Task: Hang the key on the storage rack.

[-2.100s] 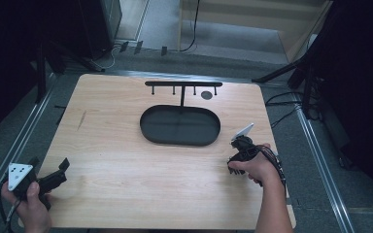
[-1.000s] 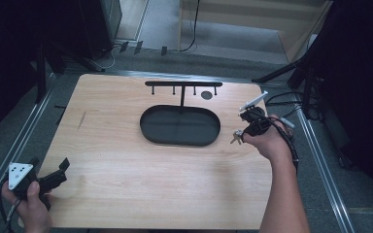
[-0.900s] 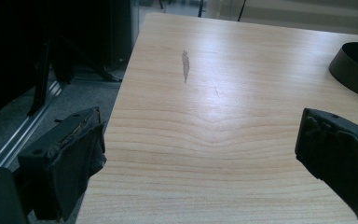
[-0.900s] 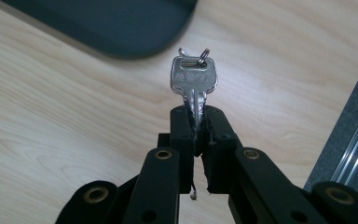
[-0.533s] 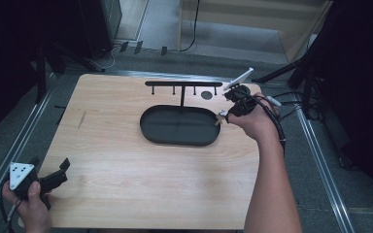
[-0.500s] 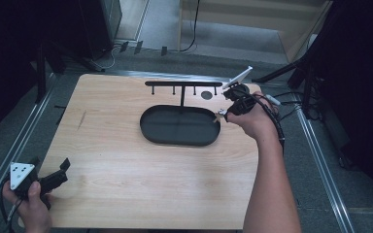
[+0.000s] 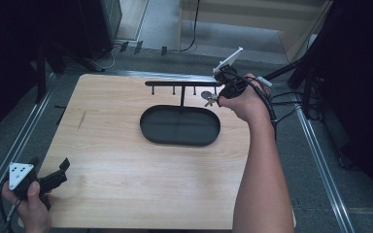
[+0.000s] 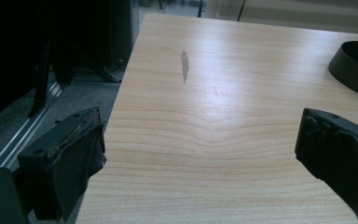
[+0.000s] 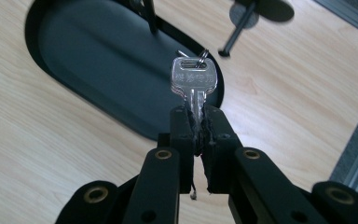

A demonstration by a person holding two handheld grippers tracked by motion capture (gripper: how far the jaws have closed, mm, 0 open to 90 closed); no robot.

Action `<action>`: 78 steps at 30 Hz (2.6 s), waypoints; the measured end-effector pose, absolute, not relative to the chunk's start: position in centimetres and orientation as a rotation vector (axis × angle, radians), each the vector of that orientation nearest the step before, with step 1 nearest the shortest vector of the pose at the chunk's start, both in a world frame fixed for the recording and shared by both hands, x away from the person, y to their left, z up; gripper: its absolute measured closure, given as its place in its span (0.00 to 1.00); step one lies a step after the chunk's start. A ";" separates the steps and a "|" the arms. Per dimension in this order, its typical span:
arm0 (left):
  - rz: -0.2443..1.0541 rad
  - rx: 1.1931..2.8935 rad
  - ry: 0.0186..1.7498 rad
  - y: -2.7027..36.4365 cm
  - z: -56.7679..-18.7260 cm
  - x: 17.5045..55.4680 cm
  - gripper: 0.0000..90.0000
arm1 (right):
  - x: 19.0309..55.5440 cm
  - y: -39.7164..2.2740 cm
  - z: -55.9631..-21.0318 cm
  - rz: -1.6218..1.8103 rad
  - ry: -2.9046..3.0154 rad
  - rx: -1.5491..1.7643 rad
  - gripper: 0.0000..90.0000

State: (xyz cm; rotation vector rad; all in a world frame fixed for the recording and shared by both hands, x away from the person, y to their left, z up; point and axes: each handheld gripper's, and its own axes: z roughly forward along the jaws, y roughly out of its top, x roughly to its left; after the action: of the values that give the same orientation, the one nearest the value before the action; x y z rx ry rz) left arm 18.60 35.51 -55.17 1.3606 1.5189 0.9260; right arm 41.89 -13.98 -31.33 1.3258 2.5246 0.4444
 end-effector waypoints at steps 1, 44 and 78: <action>0.926 1.361 1.518 35.5 -55.2 18.6 0.02 | 42.1 -13.8 -31.3 0.451 2.526 1.322 0.94; 0.925 1.365 1.518 35.5 -55.2 18.6 0.02 | 43.6 -17.6 -36.7 0.417 2.294 1.530 0.74; 0.942 1.378 1.510 35.3 -55.2 18.6 0.02 | 35.0 -26.1 -49.1 0.632 2.046 1.783 0.00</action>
State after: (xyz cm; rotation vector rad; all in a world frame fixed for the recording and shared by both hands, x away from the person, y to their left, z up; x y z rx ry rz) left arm 18.60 35.34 -55.16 1.3784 1.5104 0.9419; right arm 35.04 -26.06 -49.12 1.7830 2.0457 0.6323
